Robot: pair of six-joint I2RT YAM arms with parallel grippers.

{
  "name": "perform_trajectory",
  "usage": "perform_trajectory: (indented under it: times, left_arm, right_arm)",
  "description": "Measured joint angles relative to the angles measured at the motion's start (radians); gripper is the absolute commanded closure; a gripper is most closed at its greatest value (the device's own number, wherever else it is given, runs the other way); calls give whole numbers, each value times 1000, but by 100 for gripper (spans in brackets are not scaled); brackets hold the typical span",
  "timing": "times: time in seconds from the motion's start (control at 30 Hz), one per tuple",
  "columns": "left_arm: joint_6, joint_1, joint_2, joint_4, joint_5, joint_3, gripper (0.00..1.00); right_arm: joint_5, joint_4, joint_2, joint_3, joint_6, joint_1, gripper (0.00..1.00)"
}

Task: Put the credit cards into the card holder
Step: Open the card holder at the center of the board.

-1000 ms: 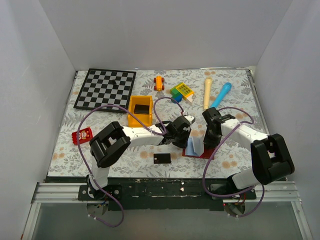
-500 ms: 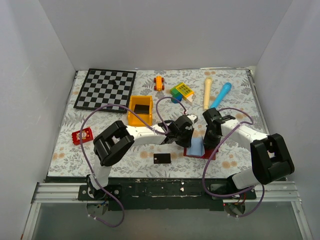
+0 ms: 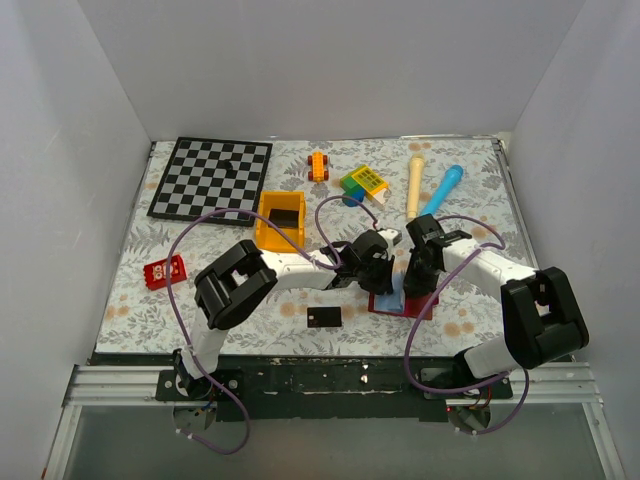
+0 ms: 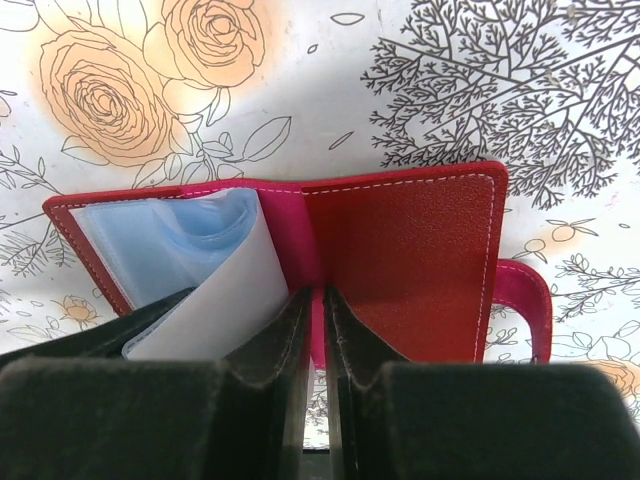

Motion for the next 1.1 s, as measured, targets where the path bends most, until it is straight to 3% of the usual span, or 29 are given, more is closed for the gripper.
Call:
perform_trajectory:
  times: [0.37, 0.67, 0.83, 1.1]
  left_arm:
    - [-15, -1, 5, 74, 41, -8, 100]
    - [-24, -2, 36, 109, 63, -9, 100]
    - [-26, -2, 43, 127, 66, -9, 100]
    - [-27, -2, 43, 130, 66, -9, 100]
  right_arm:
    - [-7, 0, -9, -7, -3, -10, 82]
    - [108, -132, -234, 83, -29, -26, 74]
    - [52, -137, -275, 104, -42, -36, 74]
    - [-76, -99, -171, 93, -48, -35, 75]
